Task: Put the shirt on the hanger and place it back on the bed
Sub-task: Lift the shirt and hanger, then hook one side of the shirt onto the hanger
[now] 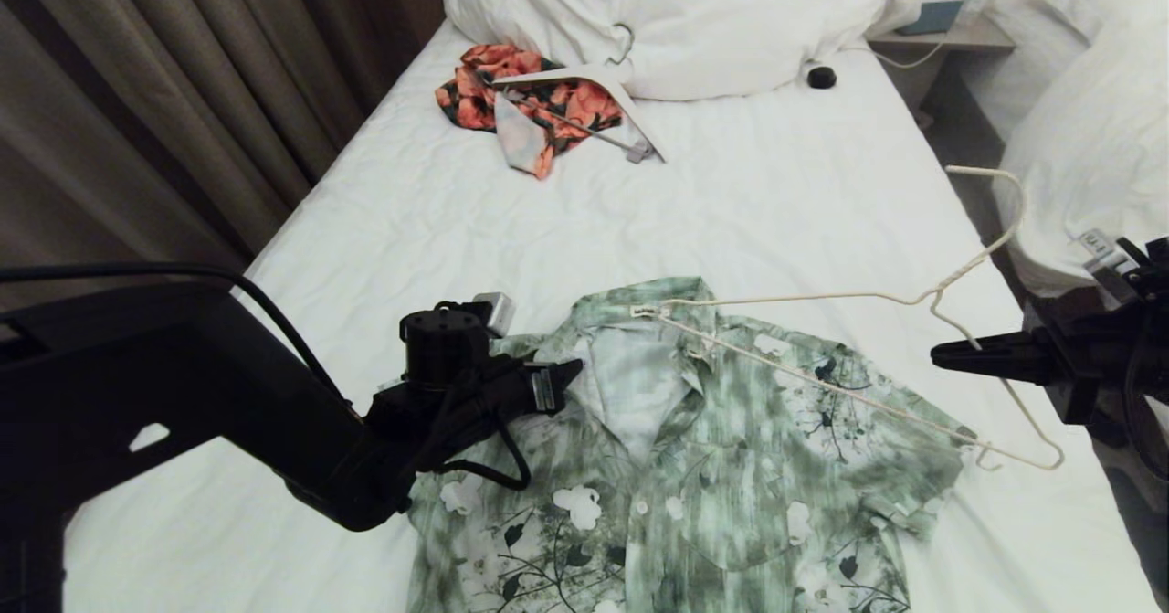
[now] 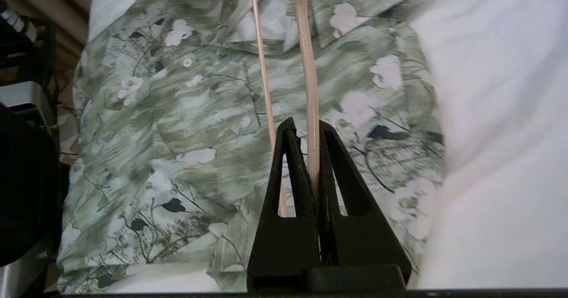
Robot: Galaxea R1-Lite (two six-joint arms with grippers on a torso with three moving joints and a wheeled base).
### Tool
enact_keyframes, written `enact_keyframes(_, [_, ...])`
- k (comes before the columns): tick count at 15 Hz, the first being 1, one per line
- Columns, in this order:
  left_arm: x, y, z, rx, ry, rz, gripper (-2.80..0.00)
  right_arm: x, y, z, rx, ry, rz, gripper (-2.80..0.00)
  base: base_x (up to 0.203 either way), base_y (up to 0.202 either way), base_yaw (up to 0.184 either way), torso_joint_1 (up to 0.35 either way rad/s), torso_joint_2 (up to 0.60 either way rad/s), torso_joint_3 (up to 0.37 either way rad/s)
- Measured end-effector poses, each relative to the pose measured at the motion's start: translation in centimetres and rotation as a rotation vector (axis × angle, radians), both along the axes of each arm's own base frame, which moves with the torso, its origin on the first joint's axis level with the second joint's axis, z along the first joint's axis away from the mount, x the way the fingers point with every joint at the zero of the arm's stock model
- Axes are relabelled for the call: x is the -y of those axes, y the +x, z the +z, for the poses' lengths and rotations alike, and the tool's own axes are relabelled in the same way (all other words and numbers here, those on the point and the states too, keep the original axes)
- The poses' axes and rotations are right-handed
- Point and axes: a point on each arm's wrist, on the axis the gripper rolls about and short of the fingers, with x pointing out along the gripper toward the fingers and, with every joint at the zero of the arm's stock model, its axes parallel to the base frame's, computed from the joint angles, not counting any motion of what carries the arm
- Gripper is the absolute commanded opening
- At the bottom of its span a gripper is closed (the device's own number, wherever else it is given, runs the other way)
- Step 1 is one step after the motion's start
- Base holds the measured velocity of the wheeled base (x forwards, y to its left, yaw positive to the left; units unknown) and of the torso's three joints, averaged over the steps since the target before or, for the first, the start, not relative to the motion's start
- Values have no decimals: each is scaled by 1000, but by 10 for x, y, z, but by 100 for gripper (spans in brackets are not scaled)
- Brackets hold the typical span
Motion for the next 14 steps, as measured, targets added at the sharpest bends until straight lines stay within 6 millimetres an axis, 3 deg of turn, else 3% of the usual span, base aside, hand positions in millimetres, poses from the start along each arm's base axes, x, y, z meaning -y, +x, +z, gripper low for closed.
enact_keyframes(6, [0, -4, 15, 14, -8, -4, -280, -12, 13, -7, -46, 15, 38, -280, 0, 0, 0, 0, 0, 0])
enact_keyframes(9, [7, -20, 43, -5, 6, -23, -280, -19, 19, -12, -60, 13, 61, -280, 0, 0, 0, 0, 0, 0])
enact_keyframes(14, [14, -30, 94, 51, -12, -26, -280, -38, 24, -18, -93, 17, 113, -280, 0, 0, 0, 0, 0, 0])
